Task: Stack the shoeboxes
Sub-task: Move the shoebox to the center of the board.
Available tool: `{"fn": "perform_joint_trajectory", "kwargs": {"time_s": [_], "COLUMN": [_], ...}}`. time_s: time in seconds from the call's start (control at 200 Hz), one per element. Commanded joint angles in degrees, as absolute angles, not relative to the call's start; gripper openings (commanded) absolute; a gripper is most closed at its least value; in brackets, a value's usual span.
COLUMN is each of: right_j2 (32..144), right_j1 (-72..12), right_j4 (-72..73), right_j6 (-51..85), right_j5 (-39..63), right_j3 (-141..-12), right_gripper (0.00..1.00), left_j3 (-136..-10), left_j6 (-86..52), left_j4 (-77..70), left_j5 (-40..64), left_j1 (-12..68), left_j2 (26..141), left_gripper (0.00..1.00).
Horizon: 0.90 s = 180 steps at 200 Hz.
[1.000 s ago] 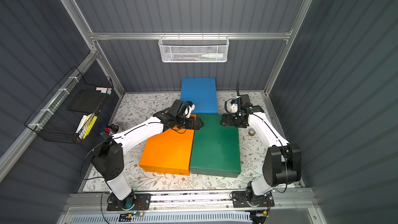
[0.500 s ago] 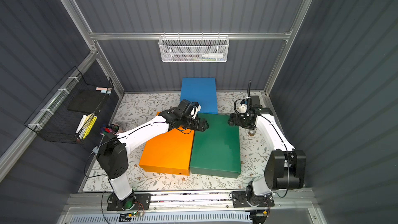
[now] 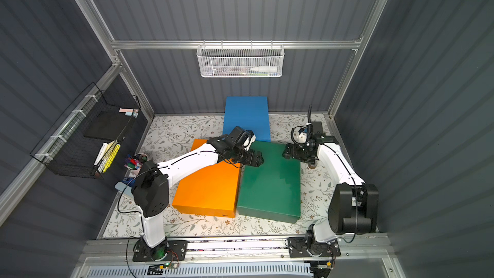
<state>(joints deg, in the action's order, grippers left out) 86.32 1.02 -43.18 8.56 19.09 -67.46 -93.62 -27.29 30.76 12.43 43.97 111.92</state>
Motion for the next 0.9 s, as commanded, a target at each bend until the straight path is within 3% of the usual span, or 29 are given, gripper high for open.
{"fn": "perform_joint_trajectory", "kwargs": {"time_s": [0.0, 0.3, 0.515, 0.655, 0.896], "right_j2": [87.1, 85.7, 85.0, 83.1, 78.9], "right_j1": [2.7, 8.7, 11.6, 11.9, 11.8], "right_j4": [-43.5, -44.7, -46.6, -47.0, -49.3], "right_j6": [10.1, 10.0, 9.4, 9.0, 7.6], "right_j5": [21.2, 18.7, 9.9, 6.4, 8.8], "right_j3": [-67.6, -66.6, -68.3, -69.1, -72.0], "right_gripper": [0.99, 0.99, 0.99, 0.99, 0.99], "left_j3": [-98.6, -112.0, -124.9, -124.8, -117.7], "left_j6": [-24.4, -22.1, -21.7, -20.6, -19.3], "left_j4": [30.5, 28.9, 31.8, 33.5, 35.9], "left_j5": [15.6, 18.4, 16.3, 11.6, 4.2], "left_j1": [45.8, 46.7, 47.5, 47.7, 47.7], "left_j2": [116.4, 127.3, 134.3, 131.6, 119.6], "left_gripper": [1.0, 1.0, 1.0, 1.0, 1.0]}}
